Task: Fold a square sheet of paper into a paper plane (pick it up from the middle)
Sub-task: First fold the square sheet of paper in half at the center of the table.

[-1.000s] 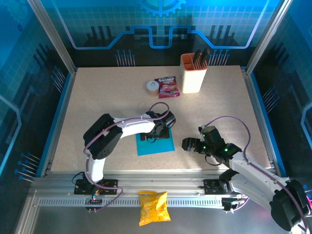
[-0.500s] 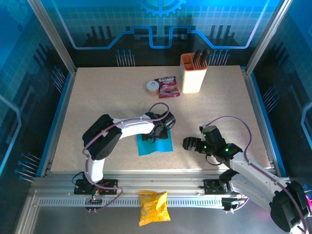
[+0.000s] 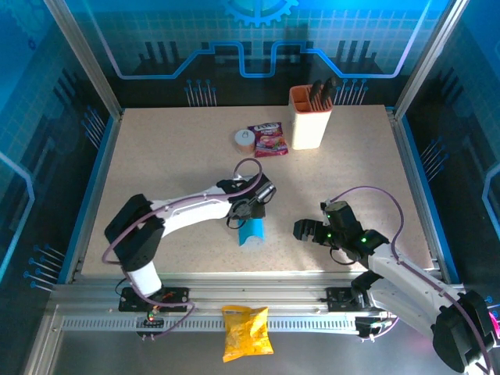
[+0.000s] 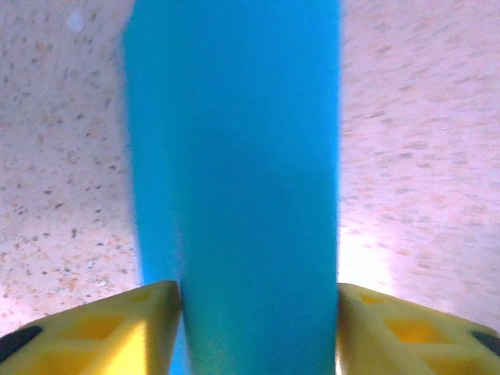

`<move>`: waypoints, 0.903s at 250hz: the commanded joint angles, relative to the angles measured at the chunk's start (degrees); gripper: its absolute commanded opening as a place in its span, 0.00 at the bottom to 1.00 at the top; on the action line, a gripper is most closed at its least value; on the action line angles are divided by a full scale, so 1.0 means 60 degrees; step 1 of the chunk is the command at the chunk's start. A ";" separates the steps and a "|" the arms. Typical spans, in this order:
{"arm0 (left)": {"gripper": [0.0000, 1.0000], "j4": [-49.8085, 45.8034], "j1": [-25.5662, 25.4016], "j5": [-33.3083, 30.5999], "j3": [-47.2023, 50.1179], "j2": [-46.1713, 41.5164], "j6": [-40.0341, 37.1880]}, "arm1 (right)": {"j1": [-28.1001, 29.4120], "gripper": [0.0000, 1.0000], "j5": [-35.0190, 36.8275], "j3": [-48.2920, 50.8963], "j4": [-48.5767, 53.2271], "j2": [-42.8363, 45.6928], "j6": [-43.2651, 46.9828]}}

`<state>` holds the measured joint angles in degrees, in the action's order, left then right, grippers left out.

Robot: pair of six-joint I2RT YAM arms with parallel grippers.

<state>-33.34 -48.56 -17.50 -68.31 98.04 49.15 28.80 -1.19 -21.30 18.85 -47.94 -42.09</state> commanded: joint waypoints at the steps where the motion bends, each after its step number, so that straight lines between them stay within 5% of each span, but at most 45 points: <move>1: 0.51 0.0855 -0.0154 0.0240 0.0314 -0.0824 -0.0450 | -0.0167 0.99 -0.0170 0.0071 0.0088 0.0008 -0.0162; 69: 0.52 0.5257 -0.0257 0.1940 0.2613 -0.2790 -0.0284 | -0.0441 0.99 -0.0069 -0.0210 0.0646 0.0317 -0.0120; 126: 0.53 0.8301 -0.0259 0.2369 0.4417 -0.2280 0.0588 | -0.0882 0.99 -0.0036 -0.0714 0.1436 0.0595 0.0079; 226: 0.57 0.8902 -0.0254 0.1060 0.5663 -0.1412 0.0730 | -0.1019 0.99 -0.1475 -0.1261 0.1390 -0.0244 0.0432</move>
<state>17.98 -49.80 -7.25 -35.99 89.65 52.62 23.55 -6.13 -28.08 27.05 -48.64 -40.18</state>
